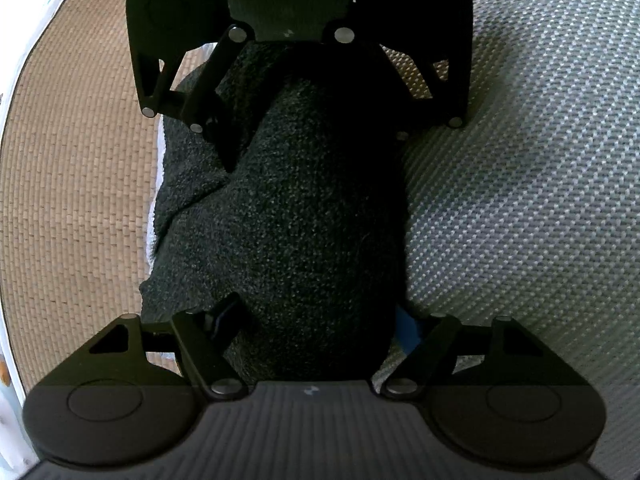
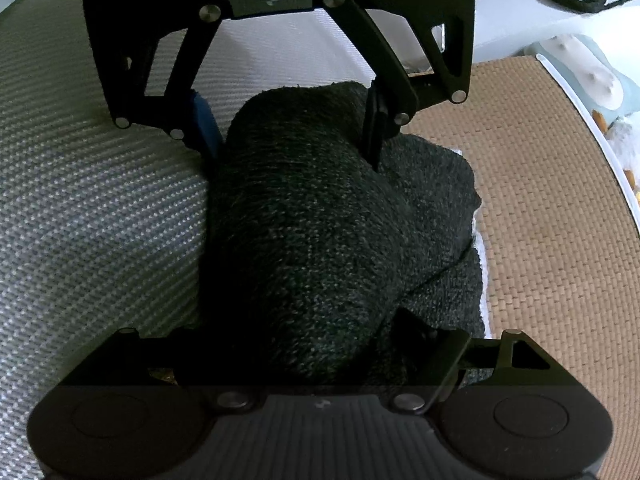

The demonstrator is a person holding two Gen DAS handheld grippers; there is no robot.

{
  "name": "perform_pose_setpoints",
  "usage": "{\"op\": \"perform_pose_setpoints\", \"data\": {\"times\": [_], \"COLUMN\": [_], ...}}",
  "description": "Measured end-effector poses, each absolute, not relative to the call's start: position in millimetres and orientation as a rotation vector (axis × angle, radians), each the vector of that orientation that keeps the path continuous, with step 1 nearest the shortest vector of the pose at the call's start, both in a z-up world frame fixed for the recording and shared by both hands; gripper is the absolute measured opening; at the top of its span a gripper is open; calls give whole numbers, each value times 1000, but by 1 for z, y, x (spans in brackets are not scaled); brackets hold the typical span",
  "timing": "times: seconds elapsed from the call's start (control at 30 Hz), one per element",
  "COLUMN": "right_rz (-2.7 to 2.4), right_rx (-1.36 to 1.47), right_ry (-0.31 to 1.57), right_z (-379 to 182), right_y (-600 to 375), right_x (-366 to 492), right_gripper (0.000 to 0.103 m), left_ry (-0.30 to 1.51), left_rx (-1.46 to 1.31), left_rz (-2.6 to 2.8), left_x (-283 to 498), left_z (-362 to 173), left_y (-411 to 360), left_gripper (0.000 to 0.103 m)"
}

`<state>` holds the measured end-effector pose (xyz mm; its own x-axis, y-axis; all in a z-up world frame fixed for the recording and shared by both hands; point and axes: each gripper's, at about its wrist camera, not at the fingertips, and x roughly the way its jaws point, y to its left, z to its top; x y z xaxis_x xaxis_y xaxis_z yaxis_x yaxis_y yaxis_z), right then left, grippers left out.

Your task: Fold clothes

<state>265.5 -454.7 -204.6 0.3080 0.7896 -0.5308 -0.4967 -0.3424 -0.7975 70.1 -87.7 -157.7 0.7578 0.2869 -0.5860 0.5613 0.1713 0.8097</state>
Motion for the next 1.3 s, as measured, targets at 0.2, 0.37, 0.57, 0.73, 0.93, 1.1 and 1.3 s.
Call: {"op": "perform_pose_setpoints", "data": {"times": [0.2, 0.37, 0.57, 0.73, 0.93, 1.1, 1.3], "right_rz": [1357, 1361, 1376, 1381, 1387, 1392, 1395], "right_rx": [-1383, -1388, -1387, -1385, -1383, -1383, -1381], "right_ry": [-310, -329, -345, -358, -372, -381, -391], "right_z": [-205, -205, -203, -203, -202, -202, -203], "right_y": [-452, -448, -442, -440, -439, -442, -438], "right_x": [266, 263, 262, 261, 260, 257, 254], "right_gripper": [82, 82, 82, 82, 82, 82, 82], "left_ry": [754, 764, 777, 787, 787, 791, 799], "left_rx": [1411, 1410, 1411, 1408, 1408, 1408, 1407], "left_rz": [-214, -197, -183, -169, -156, -146, -130], "left_x": [82, 91, 103, 93, 55, 42, 40], "left_z": [-151, -146, -140, -142, -164, -174, -176], "left_y": [-86, -84, -78, -54, -90, -112, -114], "left_gripper": [76, 74, 74, 74, 74, 74, 74]}}
